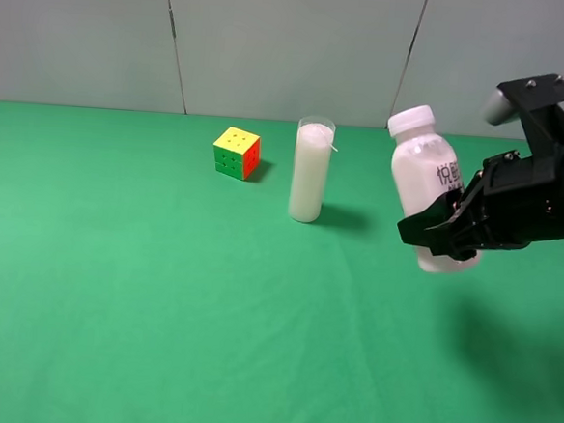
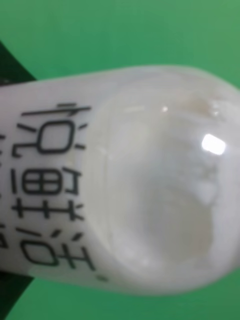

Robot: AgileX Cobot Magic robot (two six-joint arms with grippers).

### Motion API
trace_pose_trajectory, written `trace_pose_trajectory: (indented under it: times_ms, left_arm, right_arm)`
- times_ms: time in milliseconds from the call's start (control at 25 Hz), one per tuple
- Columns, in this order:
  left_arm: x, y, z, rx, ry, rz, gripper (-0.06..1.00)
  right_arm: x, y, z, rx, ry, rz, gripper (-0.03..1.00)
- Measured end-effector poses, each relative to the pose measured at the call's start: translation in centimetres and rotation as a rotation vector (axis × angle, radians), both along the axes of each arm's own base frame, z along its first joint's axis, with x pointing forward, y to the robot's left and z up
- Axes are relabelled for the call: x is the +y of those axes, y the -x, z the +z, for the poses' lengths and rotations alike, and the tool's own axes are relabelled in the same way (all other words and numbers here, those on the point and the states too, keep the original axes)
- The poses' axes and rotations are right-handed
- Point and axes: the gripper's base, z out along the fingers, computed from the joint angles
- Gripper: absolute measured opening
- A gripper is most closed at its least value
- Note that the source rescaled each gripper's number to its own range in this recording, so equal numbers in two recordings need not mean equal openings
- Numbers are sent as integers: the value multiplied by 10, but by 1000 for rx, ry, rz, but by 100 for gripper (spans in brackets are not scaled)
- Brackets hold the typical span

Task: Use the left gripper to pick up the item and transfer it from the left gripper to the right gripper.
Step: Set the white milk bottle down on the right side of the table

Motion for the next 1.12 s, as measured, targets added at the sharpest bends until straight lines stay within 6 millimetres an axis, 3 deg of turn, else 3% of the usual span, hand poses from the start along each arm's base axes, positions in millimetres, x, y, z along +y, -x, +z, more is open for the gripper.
trace_pose_trajectory:
  times_ms: [400,920,1120]
  left_arm:
    - [0,0,0,0,0,0,94]
    - [0,0,0,0,0,0,94]
    - [0,0,0,0,-1,1,94]
  right_arm:
    - [-7,-18,-38,203,172,-145,1]
    - [1,-66,-60,372,390,-163,1]
    - [-13,-81,-71,417,401,-220,1]
